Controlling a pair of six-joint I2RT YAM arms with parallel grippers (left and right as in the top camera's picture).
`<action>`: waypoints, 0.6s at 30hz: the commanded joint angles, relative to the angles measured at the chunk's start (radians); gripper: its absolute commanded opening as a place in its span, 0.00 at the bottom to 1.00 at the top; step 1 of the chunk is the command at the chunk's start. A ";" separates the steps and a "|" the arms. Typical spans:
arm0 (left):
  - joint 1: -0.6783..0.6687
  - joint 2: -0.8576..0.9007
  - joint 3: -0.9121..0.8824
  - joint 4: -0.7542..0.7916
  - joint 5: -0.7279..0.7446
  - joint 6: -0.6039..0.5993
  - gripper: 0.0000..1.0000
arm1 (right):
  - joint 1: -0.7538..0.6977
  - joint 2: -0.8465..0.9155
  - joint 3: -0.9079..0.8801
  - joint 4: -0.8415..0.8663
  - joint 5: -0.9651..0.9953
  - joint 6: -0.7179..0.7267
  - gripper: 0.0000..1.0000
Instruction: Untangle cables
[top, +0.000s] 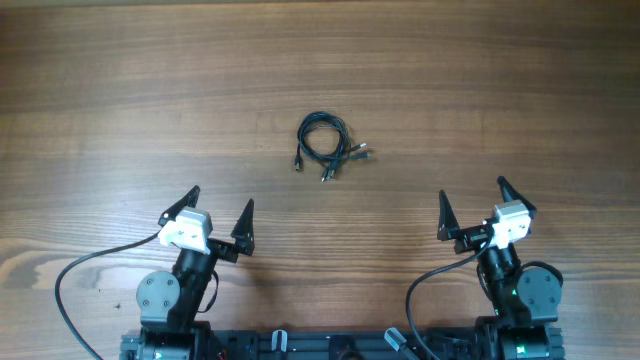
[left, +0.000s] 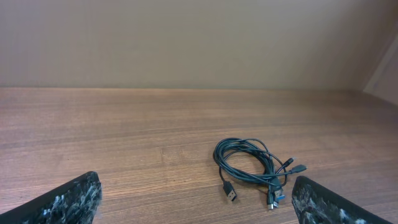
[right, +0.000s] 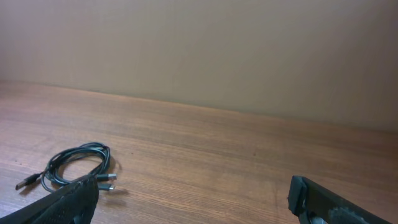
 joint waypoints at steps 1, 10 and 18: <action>0.003 -0.007 -0.005 -0.002 0.019 0.015 1.00 | -0.004 -0.006 -0.001 0.003 0.010 0.007 0.99; 0.003 -0.007 -0.005 -0.002 0.019 0.015 1.00 | -0.004 -0.006 -0.001 0.003 0.010 0.007 1.00; 0.003 -0.007 -0.005 -0.002 0.019 0.015 1.00 | -0.004 -0.006 -0.001 0.003 0.010 0.007 1.00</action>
